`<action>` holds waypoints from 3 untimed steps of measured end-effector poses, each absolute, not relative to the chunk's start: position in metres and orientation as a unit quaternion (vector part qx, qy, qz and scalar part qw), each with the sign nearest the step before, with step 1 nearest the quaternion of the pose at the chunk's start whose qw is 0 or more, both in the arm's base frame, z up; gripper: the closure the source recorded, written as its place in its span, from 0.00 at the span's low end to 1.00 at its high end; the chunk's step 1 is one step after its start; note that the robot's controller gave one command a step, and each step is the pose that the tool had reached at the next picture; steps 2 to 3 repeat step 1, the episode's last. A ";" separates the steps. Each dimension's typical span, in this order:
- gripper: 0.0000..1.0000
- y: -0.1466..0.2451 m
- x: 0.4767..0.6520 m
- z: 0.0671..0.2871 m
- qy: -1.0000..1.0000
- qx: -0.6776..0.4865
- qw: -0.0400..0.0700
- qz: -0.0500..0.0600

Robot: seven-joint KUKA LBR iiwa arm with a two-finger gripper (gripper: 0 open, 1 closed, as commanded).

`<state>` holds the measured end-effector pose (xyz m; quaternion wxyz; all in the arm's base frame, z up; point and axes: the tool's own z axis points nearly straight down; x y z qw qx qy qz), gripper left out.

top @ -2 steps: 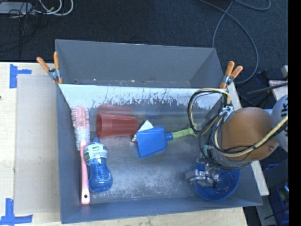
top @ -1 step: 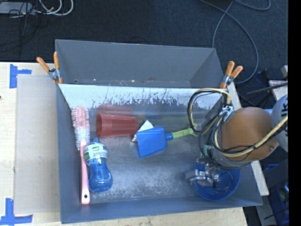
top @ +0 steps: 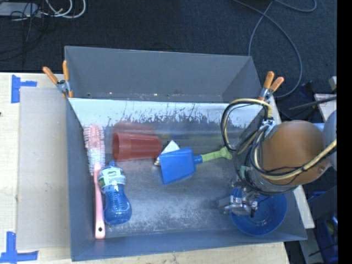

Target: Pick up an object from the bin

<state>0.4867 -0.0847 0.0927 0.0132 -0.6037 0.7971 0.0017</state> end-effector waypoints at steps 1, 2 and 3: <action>1.00 -0.083 0.487 0.110 0.798 -0.602 0.013 0.003; 1.00 -0.083 0.487 0.110 0.798 -0.602 0.013 0.003; 1.00 -0.083 0.487 0.110 0.798 -0.602 0.013 0.003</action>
Offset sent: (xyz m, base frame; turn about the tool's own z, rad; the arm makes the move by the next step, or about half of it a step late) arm 0.0001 0.0006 0.0409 0.0022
